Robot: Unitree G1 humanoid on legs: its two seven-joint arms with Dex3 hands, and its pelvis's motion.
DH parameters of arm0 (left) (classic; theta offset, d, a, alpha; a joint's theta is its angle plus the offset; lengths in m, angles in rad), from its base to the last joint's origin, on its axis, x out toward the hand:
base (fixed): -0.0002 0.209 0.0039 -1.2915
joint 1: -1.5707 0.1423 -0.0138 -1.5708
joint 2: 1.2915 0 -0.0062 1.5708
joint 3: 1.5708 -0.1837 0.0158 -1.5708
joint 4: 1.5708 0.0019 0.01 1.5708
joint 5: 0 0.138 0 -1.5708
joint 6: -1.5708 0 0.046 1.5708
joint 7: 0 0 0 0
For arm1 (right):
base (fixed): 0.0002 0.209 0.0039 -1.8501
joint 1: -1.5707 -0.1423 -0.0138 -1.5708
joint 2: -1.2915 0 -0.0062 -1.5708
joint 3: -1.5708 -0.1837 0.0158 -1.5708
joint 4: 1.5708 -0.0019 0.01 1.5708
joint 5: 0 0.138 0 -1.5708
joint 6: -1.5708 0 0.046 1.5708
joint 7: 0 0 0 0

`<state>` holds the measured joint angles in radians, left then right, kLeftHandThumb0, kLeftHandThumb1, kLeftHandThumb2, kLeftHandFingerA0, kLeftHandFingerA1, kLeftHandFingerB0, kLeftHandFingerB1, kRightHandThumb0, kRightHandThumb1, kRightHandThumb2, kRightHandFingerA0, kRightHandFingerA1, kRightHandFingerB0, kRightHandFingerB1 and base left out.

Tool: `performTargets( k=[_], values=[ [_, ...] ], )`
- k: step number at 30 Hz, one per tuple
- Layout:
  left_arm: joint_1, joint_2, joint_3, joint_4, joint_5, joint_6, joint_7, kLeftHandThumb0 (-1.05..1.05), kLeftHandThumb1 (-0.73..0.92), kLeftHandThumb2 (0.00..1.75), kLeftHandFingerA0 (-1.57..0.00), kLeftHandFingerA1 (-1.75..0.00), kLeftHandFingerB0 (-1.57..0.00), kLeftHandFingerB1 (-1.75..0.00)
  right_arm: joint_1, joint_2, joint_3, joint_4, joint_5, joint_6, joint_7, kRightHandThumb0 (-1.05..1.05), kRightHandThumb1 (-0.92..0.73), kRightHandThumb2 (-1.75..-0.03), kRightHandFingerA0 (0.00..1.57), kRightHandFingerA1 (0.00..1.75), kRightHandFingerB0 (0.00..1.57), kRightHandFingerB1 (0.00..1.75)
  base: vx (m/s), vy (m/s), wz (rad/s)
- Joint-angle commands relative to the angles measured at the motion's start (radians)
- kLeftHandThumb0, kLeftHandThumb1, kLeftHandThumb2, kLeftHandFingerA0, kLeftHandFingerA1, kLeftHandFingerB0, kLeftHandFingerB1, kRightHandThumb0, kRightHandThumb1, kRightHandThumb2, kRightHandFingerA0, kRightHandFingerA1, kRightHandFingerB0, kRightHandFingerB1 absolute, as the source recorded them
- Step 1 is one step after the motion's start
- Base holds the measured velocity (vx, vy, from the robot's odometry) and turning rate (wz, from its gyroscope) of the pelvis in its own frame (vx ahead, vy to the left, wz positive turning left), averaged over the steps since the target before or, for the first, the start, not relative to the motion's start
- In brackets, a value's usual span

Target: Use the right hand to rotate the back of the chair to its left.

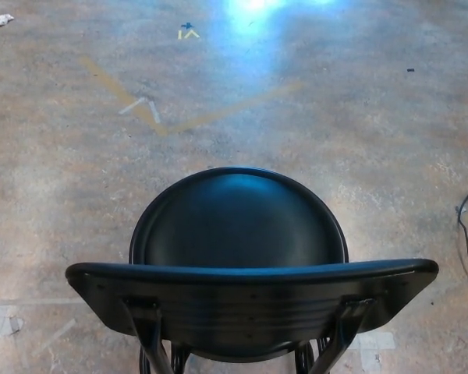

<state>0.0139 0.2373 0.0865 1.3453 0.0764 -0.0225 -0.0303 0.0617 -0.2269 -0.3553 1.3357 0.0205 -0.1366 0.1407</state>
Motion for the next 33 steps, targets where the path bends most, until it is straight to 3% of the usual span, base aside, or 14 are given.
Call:
performTargets(
  k=[1,2,3,4,6,7,8,10,11,12,14,25,27,33],
  values=[
    [-0.139,-0.003,0.437,-0.073,-0.425,-0.312,-0.076,-0.55,0.69,0.61,-0.59,-0.55,-0.54,-0.44,-0.502,-0.339,0.011,-0.844,-0.170,-0.384,-0.149,-0.61,-0.52,-0.91,0.04,0.46,0.02,0.42,-0.04,-0.007,-0.10],
    [-0.165,0.002,0.454,-0.093,-0.435,-0.347,-0.082,-0.52,0.70,0.61,-0.61,-0.53,-0.52,-0.41,-0.495,-0.333,0.007,-0.861,-0.164,-0.381,-0.149,-0.80,-0.55,-0.89,0.01,0.42,0.04,0.39,-0.05,-0.006,-0.18],
    [-0.165,0.002,0.454,-0.093,-0.435,-0.347,-0.082,-0.52,0.70,0.61,-0.61,-0.53,-0.52,-0.41,-0.495,-0.333,0.007,-0.861,-0.164,-0.381,-0.149,-0.80,-0.55,-0.89,0.01,0.42,0.04,0.39,0.00,0.000,0.00],
    [-0.209,-0.002,0.461,-0.205,-0.450,-0.473,-0.099,-0.54,0.68,0.61,-0.58,-0.55,-0.56,-0.42,-0.464,-0.309,0.004,-0.927,-0.163,-0.366,-0.152,-0.35,-0.52,-1.05,0.03,0.51,0.00,0.48,0.00,0.000,0.00],
    [-0.232,-0.011,0.456,-0.324,-0.448,-0.556,-0.092,-0.53,0.65,0.60,-0.60,-0.53,-0.59,-0.43,-0.436,-0.285,0.003,-0.985,-0.160,-0.352,-0.155,-0.36,-0.51,-1.05,0.03,0.51,0.00,0.48,-0.02,0.001,0.03],
    [-0.232,-0.023,0.433,-0.461,-0.437,-0.613,-0.089,-0.57,0.64,0.59,-0.57,-0.50,-0.54,-0.44,-0.415,-0.266,0.004,-1.027,-0.154,-0.349,-0.153,-0.73,-0.52,-0.88,0.00,0.42,0.05,0.41,-0.03,-0.010,0.07],
    [-0.223,-0.033,0.411,-0.581,-0.423,-0.625,-0.069,-0.61,0.61,0.58,-0.54,-0.55,-0.49,-0.48,-0.400,-0.250,0.004,-1.059,-0.142,-0.347,-0.147,-0.68,-0.76,-0.64,0.11,0.32,0.13,0.26,0.00,-0.021,0.09],
    [-0.210,-0.050,0.384,-0.748,-0.402,-0.634,-0.040,-0.61,0.61,0.58,-0.54,-0.55,-0.49,-0.48,-0.379,-0.227,0.003,-1.105,-0.125,-0.340,-0.139,-0.68,-0.76,-0.64,0.11,0.32,0.13,0.26,0.01,-0.012,0.03],
    [-0.216,-0.037,0.374,-0.811,-0.379,-0.634,-0.024,-0.63,0.63,0.59,-0.50,-0.55,-0.48,-0.48,-0.372,-0.207,0.008,-1.133,-0.127,-0.332,-0.146,-0.67,-0.76,-0.65,0.11,0.32,0.12,0.25,0.00,0.000,0.00],
    [-0.220,-0.038,0.355,-0.913,-0.357,-0.623,-0.005,-0.68,0.64,0.60,-0.47,-0.58,-0.46,-0.48,-0.358,-0.191,0.013,-1.159,-0.127,-0.341,-0.148,-0.69,-0.58,-0.93,0.03,0.41,0.05,0.34,0.00,0.000,0.00],
    [-0.229,-0.051,0.332,-1.044,-0.343,-0.605,0.003,-0.69,0.65,0.60,-0.46,-0.60,-0.46,-0.50,-0.340,-0.172,0.017,-1.183,-0.127,-0.365,-0.146,-0.72,-0.60,-0.93,0.04,0.40,0.07,0.33,0.00,0.000,0.00],
    [-0.182,-0.107,0.323,-1.040,-0.273,-0.515,0.009,-0.57,0.66,0.59,-0.50,-0.56,-0.43,-0.49,-0.293,-0.182,0.025,-1.222,-0.166,-0.371,-0.134,-0.77,-0.57,-0.91,0.06,0.42,0.08,0.35,0.00,0.000,0.00],
    [-0.165,-0.118,0.335,-0.975,-0.270,-0.491,0.000,-0.55,0.68,0.60,-0.51,-0.53,-0.44,-0.46,-0.273,-0.209,0.044,-1.223,-0.192,-0.355,-0.109,-0.91,-0.63,-1.01,0.04,0.25,0.09,0.15,0.00,0.000,0.00],
    [-0.151,-0.120,0.352,-0.803,-0.260,-0.489,-0.033,-0.52,0.71,0.60,-0.52,-0.53,-0.47,-0.44,-0.219,-0.315,0.115,-1.234,-0.171,-0.316,0.009,-0.97,-0.59,-0.99,0.00,0.10,0.00,0.00,0.00,0.000,0.00]
  ],
)
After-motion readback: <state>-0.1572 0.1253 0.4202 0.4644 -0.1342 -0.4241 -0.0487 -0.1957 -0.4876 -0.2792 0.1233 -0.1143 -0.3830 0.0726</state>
